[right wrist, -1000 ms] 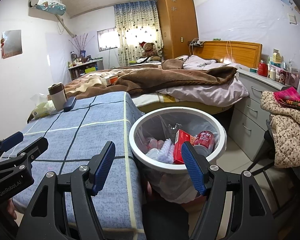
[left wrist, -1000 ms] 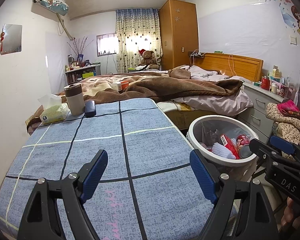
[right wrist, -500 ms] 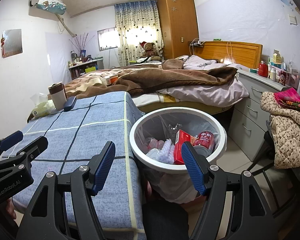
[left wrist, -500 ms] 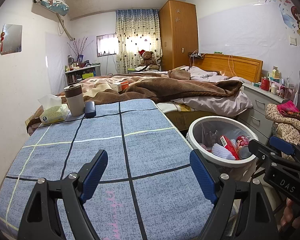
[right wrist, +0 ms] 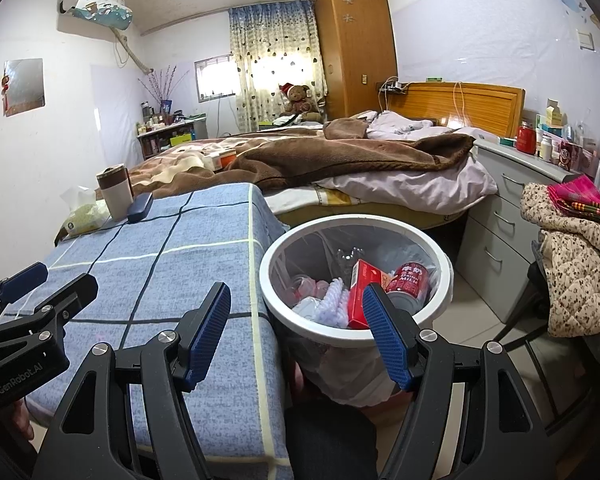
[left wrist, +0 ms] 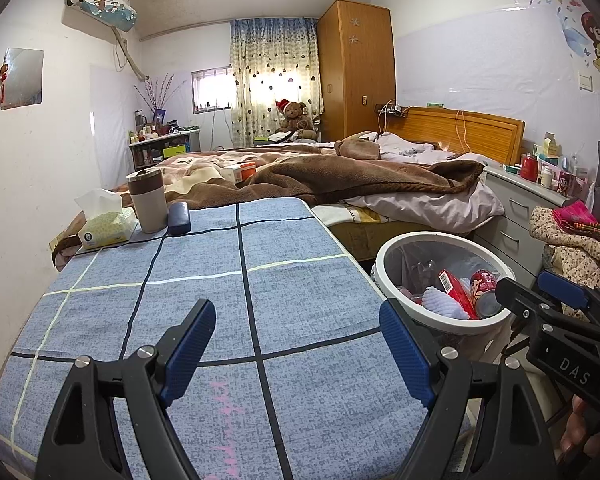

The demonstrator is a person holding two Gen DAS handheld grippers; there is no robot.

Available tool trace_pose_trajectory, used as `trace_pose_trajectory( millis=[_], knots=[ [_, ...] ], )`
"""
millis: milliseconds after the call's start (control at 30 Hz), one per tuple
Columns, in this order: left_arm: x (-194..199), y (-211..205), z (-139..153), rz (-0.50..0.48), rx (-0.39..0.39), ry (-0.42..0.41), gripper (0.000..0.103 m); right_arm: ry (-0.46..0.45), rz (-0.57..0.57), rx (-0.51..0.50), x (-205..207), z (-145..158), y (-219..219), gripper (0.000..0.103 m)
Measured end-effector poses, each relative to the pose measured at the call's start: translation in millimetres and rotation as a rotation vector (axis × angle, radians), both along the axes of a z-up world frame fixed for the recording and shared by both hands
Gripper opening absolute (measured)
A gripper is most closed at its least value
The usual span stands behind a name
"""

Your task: Collect trash

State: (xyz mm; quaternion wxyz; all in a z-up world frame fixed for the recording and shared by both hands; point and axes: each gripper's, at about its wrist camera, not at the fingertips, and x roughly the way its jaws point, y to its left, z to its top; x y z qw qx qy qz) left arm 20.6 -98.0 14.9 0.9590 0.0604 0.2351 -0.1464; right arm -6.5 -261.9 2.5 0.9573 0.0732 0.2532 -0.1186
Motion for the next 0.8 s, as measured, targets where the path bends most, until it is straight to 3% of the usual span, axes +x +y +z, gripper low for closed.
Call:
trace_pose_trajectory(
  millis=[800],
  knots=[
    [-1.3, -1.0, -1.4, -0.016, -0.01, 0.008, 0.085, 0.0, 0.001, -0.001, 0.6, 0.4, 1.6, 0.07]
  ],
)
